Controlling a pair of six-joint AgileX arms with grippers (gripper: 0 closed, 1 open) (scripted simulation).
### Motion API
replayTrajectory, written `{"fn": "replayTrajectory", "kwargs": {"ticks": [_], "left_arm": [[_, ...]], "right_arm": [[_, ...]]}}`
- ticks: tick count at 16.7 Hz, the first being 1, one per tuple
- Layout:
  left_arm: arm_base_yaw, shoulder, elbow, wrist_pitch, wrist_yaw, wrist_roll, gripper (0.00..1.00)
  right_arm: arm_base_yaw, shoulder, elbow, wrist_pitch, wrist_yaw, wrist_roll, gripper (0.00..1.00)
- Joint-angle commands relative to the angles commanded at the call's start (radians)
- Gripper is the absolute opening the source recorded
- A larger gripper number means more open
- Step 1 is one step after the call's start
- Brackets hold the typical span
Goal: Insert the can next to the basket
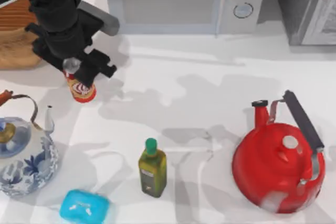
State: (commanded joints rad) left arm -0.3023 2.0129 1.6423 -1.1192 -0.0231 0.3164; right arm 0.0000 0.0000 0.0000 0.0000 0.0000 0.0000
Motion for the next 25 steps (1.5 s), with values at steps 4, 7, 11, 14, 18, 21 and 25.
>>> {"fn": "replayTrajectory", "kwargs": {"ticks": [4,7,11,14,18,21,25], "left_arm": [[0.251,-0.078,-0.047,-0.044,-0.031,0.022,0.00],[0.445,-0.090,-0.074,-0.050,-0.039,0.048,0.00],[0.630,-0.039,-0.095,-0.006,-0.009,0.082,0.00],[0.687,0.002,-0.101,0.029,0.018,0.097,0.00],[0.686,0.002,-0.100,0.029,0.016,0.099,0.00],[0.688,0.008,-0.112,0.045,0.018,0.099,0.00],[0.690,0.012,-0.123,0.060,0.020,0.098,0.00]], "right_arm": [[0.000,0.000,0.000,0.000,0.000,0.000,1.00],[0.000,0.000,0.000,0.000,0.000,0.000,1.00],[0.000,0.000,0.000,0.000,0.000,0.000,1.00],[0.000,0.000,0.000,0.000,0.000,0.000,1.00],[0.000,0.000,0.000,0.000,0.000,0.000,1.00],[0.000,0.000,0.000,0.000,0.000,0.000,1.00],[0.000,0.000,0.000,0.000,0.000,0.000,1.00]]}}
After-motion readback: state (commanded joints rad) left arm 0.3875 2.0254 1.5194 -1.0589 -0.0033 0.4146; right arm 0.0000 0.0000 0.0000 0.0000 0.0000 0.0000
